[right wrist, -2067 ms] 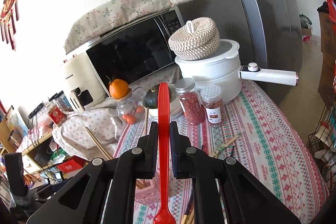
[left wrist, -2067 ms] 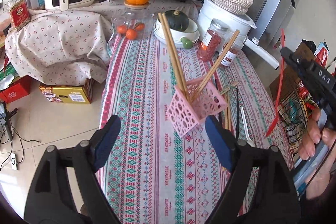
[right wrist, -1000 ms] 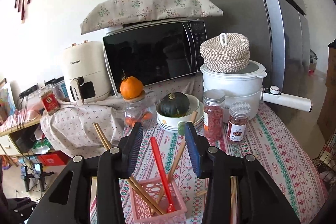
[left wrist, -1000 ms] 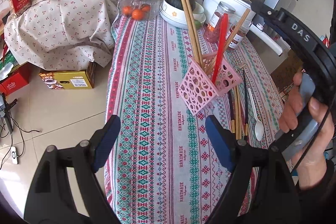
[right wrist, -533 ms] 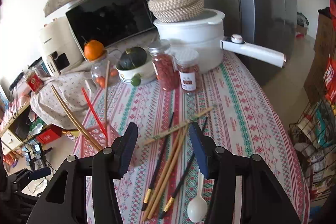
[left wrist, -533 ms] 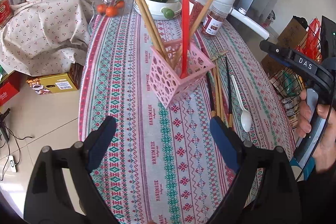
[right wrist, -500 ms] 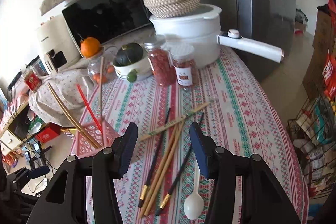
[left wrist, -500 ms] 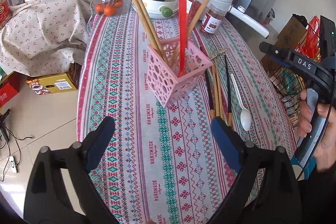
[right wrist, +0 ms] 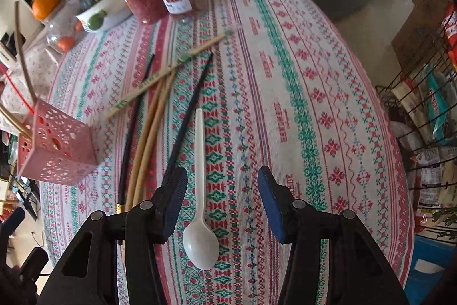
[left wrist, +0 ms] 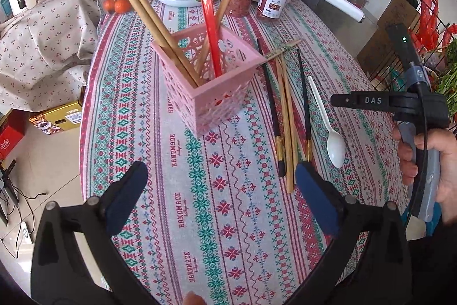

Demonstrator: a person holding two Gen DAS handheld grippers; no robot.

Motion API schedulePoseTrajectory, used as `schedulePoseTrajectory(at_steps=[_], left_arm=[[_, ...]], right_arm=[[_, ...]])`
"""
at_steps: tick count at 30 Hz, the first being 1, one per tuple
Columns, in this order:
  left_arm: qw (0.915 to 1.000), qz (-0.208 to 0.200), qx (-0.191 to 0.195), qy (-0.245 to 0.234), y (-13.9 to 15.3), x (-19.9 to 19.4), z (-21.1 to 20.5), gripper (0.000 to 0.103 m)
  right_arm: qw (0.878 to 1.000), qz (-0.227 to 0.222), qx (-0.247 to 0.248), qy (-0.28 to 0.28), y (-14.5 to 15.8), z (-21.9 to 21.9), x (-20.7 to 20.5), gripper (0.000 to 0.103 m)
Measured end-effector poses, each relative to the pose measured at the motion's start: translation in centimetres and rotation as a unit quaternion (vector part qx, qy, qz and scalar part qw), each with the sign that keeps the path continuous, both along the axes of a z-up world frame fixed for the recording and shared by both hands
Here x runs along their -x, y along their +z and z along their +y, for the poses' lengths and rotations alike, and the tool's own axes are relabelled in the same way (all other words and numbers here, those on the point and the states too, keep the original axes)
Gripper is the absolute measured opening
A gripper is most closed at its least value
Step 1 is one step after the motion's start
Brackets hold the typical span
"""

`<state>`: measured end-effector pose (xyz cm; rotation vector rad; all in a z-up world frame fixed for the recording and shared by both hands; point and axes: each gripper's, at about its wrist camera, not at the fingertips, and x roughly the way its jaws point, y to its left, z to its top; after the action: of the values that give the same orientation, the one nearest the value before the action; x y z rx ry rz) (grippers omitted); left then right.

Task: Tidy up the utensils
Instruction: 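Grasp the white plastic spoon by its handle with the right tool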

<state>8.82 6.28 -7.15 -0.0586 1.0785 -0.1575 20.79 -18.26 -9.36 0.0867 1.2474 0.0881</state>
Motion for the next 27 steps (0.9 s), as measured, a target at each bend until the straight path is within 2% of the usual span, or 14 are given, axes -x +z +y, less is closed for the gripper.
schedulePoseTrajectory(at_steps=[3, 8, 13, 15, 19, 22, 27], left_arm=[[1.0, -0.005, -0.001, 0.004, -0.1, 0.0, 0.0, 0.103], [0.9998, -0.015, 0.005, 0.01, -0.1, 0.1, 0.1, 0.103], [0.9995, -0.029, -0.003, 0.007, 0.1, 0.3, -0.1, 0.103], [0.9994, -0.034, -0.005, 0.002, 0.1, 0.3, -0.2, 0.103], [0.9991, -0.042, -0.007, -0.007, 0.2, 0.8, -0.7, 0.103], [0.999, -0.042, -0.007, -0.016, 0.2, 1.1, -1.3, 0.103], [0.9978, -0.044, -0.022, -0.045, 0.6, 1.3, -3.9, 0.103]], right_arm=[[1.0, 0.024, -0.007, -0.008, -1.5, -0.2, -0.9, 0.054], [1.0, 0.027, 0.008, 0.0, -2.2, 0.9, -1.7, 0.052], [0.998, 0.017, 0.051, 0.019, -2.4, 2.7, -2.1, 0.051], [0.997, 0.014, 0.072, 0.028, -2.6, 3.3, -2.1, 0.047], [0.996, 0.013, 0.074, 0.046, -2.5, 3.9, -2.2, 0.013], [0.996, 0.018, 0.064, 0.052, -2.5, 3.5, -2.0, 0.01], [0.998, 0.018, 0.032, 0.041, -1.2, 0.4, -1.2, 0.01]])
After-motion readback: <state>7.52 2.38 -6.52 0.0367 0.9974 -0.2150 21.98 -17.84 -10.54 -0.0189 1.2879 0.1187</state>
